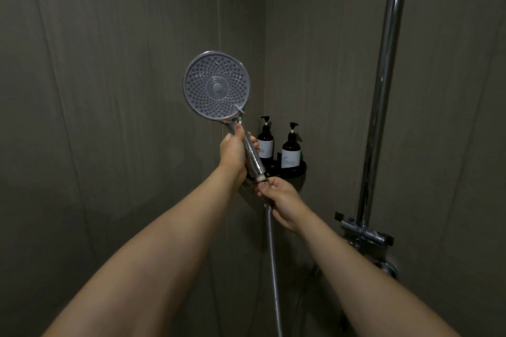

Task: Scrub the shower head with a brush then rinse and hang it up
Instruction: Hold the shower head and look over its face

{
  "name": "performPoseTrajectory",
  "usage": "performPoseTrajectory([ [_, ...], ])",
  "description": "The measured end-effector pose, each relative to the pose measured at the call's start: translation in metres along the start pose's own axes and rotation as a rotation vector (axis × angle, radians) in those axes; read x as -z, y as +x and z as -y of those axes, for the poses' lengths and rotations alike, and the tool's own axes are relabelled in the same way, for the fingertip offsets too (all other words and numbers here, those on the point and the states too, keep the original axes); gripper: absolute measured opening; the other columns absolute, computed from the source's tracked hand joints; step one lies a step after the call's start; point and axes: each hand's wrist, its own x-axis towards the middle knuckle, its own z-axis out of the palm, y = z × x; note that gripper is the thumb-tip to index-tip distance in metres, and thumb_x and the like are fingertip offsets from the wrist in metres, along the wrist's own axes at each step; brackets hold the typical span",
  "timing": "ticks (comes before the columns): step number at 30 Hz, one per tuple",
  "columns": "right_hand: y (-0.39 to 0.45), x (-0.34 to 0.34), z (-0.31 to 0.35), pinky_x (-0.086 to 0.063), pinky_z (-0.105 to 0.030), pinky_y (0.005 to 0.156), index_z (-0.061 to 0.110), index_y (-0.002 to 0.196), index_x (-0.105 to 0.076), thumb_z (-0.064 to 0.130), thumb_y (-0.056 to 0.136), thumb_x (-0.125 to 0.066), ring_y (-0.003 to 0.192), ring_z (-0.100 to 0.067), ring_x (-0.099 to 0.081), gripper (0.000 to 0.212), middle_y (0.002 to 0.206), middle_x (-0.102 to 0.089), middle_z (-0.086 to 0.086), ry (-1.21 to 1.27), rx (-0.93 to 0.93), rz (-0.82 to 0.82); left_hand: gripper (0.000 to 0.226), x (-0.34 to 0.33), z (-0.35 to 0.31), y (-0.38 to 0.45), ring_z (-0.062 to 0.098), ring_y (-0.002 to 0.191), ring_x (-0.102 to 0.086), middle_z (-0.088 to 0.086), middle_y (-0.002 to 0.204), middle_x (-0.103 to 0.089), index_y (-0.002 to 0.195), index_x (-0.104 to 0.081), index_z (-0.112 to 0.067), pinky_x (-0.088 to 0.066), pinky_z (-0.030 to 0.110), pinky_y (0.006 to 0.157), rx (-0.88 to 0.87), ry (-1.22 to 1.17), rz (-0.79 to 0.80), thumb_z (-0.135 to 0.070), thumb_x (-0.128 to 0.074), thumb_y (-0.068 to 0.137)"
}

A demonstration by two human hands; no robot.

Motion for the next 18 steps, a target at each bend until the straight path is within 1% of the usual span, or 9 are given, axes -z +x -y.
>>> performPoseTrajectory([
  [2, 0.0, 0.003, -0.001, -0.049, -0.01, 0.059, 0.011, 0.083, -0.058, -0.001, 0.09, -0.051, 0.059, 0.004, -0.063, 0.016, 0.07, -0.066, 0.003, -0.025, -0.003, 0.004, 0.027, 0.002, -0.001, 0.001, 0.007, 0.044, -0.054, 0.002, 0.064, -0.053, 0.079, -0.045, -0.012, -0.049, 0.022, 0.051, 0.002, 0.001, -0.004, -0.033, -0.043, 0.097],
  [4, 0.0, 0.006, -0.002, -0.048, -0.013, 0.062, 0.011, 0.082, -0.059, 0.001, 0.09, -0.051, 0.061, 0.002, -0.064, 0.015, 0.068, -0.069, 0.005, -0.056, -0.007, 0.0, 0.028, 0.004, -0.002, 0.001, 0.008, 0.045, -0.053, 0.003, 0.065, -0.051, 0.077, -0.044, -0.012, -0.048, 0.022, 0.051, 0.005, -0.004, -0.004, -0.032, -0.042, 0.097],
  [7, 0.0, 0.011, -0.003, -0.045, -0.018, 0.068, 0.011, 0.077, -0.062, 0.006, 0.092, -0.051, 0.063, -0.002, -0.06, 0.018, 0.07, -0.067, 0.003, -0.114, -0.015, -0.021, 0.027, 0.008, -0.003, 0.002, 0.006, 0.039, -0.053, 0.003, 0.063, -0.05, 0.077, -0.043, -0.012, -0.049, 0.018, 0.044, -0.004, -0.032, -0.01, -0.029, -0.042, 0.098],
  [8, 0.001, 0.012, -0.004, -0.045, -0.019, 0.069, 0.011, 0.076, -0.063, 0.008, 0.092, -0.051, 0.065, -0.004, -0.058, 0.021, 0.072, -0.065, 0.001, -0.138, -0.02, -0.027, 0.026, 0.011, -0.003, 0.002, 0.007, 0.039, -0.054, 0.004, 0.063, -0.05, 0.077, -0.043, -0.012, -0.049, 0.018, 0.044, -0.004, -0.032, -0.013, -0.028, -0.042, 0.098],
  [10, 0.001, 0.013, -0.006, -0.045, -0.021, 0.07, 0.011, 0.073, -0.064, 0.012, 0.094, -0.05, 0.067, -0.008, -0.054, 0.025, 0.074, -0.061, -0.002, -0.17, -0.034, -0.048, 0.026, 0.016, 0.0, 0.005, 0.011, 0.049, -0.056, 0.004, 0.065, -0.052, 0.076, -0.044, -0.012, -0.051, 0.023, 0.051, 0.002, 0.001, -0.021, -0.027, -0.043, 0.097],
  [12, 0.0, 0.013, -0.007, -0.045, -0.021, 0.067, 0.011, 0.071, -0.063, 0.015, 0.095, -0.047, 0.064, -0.009, -0.052, 0.029, 0.072, -0.058, -0.004, -0.202, -0.046, -0.082, 0.026, 0.022, 0.004, 0.009, 0.015, 0.059, -0.055, 0.005, 0.068, -0.054, 0.077, -0.045, -0.012, -0.05, 0.026, 0.061, 0.008, 0.057, -0.032, -0.028, -0.045, 0.097],
  [14, 0.0, 0.012, -0.008, -0.043, -0.02, 0.062, 0.012, 0.07, -0.06, 0.017, 0.097, -0.044, 0.061, -0.009, -0.05, 0.032, 0.069, -0.055, -0.003, -0.263, -0.047, -0.125, 0.024, 0.028, 0.01, 0.012, 0.016, 0.063, -0.056, 0.005, 0.071, -0.056, 0.078, -0.046, -0.012, -0.05, 0.028, 0.066, 0.021, 0.1, -0.026, -0.029, -0.046, 0.096],
  [16, 0.001, 0.012, -0.008, -0.039, -0.021, 0.058, 0.014, 0.071, -0.057, 0.018, 0.098, -0.04, 0.059, -0.01, -0.045, 0.032, 0.066, -0.052, -0.002, -0.323, -0.034, -0.181, 0.024, 0.033, 0.014, 0.014, 0.016, 0.064, -0.057, 0.005, 0.072, -0.057, 0.078, -0.047, -0.013, -0.05, 0.03, 0.071, 0.029, 0.134, -0.014, -0.03, -0.047, 0.095],
  [18, 0.002, 0.012, -0.008, -0.034, -0.018, 0.05, 0.017, 0.074, -0.054, 0.018, 0.1, -0.037, 0.054, -0.009, -0.041, 0.031, 0.063, -0.049, 0.001, -0.352, -0.043, -0.214, 0.025, 0.038, 0.018, 0.015, 0.017, 0.068, -0.058, 0.005, 0.074, -0.059, 0.078, -0.05, -0.013, -0.049, 0.035, 0.079, 0.023, 0.214, -0.018, -0.03, -0.047, 0.095],
])
